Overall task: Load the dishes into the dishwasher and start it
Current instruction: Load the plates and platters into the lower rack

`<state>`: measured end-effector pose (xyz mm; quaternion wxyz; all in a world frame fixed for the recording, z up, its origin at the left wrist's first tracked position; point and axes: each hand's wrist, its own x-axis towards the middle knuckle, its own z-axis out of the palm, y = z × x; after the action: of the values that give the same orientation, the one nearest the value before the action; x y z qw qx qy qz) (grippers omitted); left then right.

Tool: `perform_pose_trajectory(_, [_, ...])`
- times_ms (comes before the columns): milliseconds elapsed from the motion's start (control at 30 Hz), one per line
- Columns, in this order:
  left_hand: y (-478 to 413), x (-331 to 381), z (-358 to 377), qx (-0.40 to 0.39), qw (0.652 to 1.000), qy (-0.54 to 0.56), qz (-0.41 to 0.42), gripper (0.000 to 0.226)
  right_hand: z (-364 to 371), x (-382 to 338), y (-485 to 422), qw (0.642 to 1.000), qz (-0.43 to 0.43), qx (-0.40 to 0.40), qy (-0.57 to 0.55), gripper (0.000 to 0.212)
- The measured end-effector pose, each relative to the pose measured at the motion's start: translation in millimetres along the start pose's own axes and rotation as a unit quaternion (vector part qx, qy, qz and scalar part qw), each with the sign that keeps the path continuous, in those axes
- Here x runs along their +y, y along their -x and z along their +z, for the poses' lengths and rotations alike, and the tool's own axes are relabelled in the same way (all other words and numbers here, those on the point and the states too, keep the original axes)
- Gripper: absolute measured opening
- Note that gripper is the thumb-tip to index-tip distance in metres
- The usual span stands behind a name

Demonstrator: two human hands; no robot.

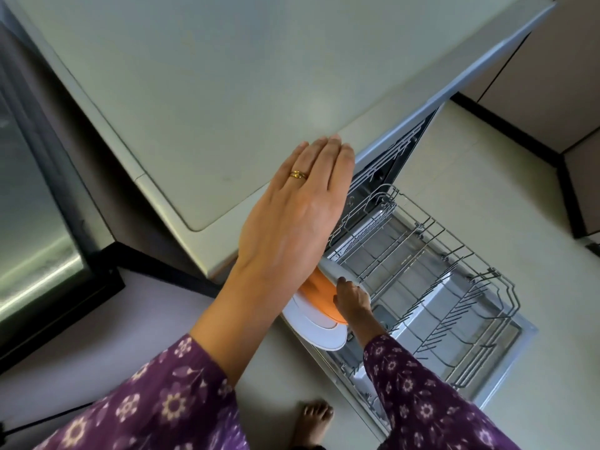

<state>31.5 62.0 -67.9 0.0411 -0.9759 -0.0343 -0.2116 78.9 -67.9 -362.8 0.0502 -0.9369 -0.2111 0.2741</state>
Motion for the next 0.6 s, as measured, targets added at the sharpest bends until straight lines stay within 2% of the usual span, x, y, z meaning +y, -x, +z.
perform_pose_trajectory(167, [0, -1, -6, -0.048, 0.998, 0.039, 0.002, 0.059, -40, -14, 45, 0.999, -0.017, 0.035, 0.006, 0.024])
perform_pose_trajectory(300, [-1, -8, -23, -0.095, 0.987, 0.133, -0.001, 0.055, -76, -32, 94, 0.998, -0.009, 0.055, -0.005, 0.024])
perform_pose_trajectory(433, [26, -14, -60, -0.137, 0.981, 0.133, 0.003, 0.054, -116, -63, 152, 0.994, -0.07, 0.08, -0.022, 0.026])
perform_pose_trajectory(500, [58, -19, -92, -0.131, 0.982, 0.135, -0.028, 0.052, -135, -86, 188, 0.989, -0.113, 0.086, -0.036, 0.026])
perform_pose_trajectory(600, [117, -32, -144, -0.101, 0.976, 0.154, -0.119, 0.051, -158, -126, 241, 0.981, -0.163, 0.106, -0.026, 0.02])
